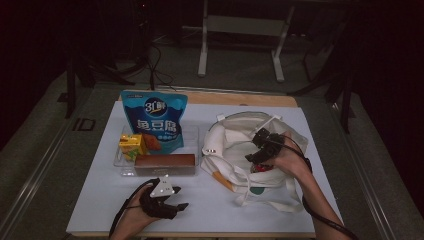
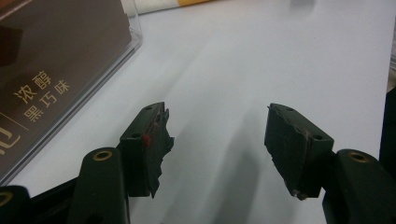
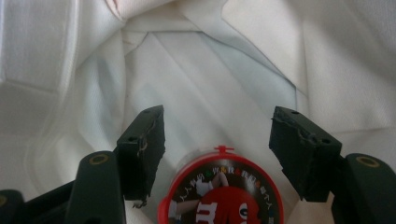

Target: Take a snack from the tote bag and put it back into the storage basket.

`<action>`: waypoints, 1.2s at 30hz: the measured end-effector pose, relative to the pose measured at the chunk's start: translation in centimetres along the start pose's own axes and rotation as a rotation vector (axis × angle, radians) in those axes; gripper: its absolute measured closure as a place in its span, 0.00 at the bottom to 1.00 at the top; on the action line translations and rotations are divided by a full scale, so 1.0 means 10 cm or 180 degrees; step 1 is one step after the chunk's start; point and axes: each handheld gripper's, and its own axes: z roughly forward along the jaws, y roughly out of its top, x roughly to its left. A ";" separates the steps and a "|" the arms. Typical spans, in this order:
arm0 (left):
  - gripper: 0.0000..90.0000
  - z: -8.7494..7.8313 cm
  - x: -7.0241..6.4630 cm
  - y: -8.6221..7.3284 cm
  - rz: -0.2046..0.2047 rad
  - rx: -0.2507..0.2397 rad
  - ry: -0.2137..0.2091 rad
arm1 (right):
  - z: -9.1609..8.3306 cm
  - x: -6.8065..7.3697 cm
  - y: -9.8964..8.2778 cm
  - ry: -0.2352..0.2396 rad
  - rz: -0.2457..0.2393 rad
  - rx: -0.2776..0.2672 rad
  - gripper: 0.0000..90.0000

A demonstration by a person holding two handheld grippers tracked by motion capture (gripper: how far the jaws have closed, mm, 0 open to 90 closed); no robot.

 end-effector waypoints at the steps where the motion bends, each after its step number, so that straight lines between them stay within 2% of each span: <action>1: 0.44 0.00 0.00 0.00 -0.0001 -0.0001 0.0000 | 0.00 0.00 -0.01 0.0000 0.0004 0.0007 0.40; 7: 0.44 -0.01 0.00 0.00 0.0006 -0.0008 0.0000 | 0.04 -0.03 -0.05 0.0032 0.0056 0.0121 0.34; 12: 0.44 -0.01 0.00 0.00 0.0008 -0.0006 0.0005 | 0.05 -0.05 -0.09 -0.0001 0.0095 0.0180 0.31; 18: 0.44 -0.01 0.00 0.00 0.0012 -0.0002 0.0005 | 0.07 -0.04 -0.11 -0.0014 0.0050 0.0312 0.28; 27: 0.43 -0.01 0.00 0.00 0.0016 -0.0002 0.0003 | 0.08 -0.05 -0.15 0.0042 0.0114 0.0416 0.24; 36: 0.43 -0.01 0.00 0.00 0.0017 0.0001 0.0002 | 0.12 -0.06 -0.18 0.0075 0.0072 0.0594 0.24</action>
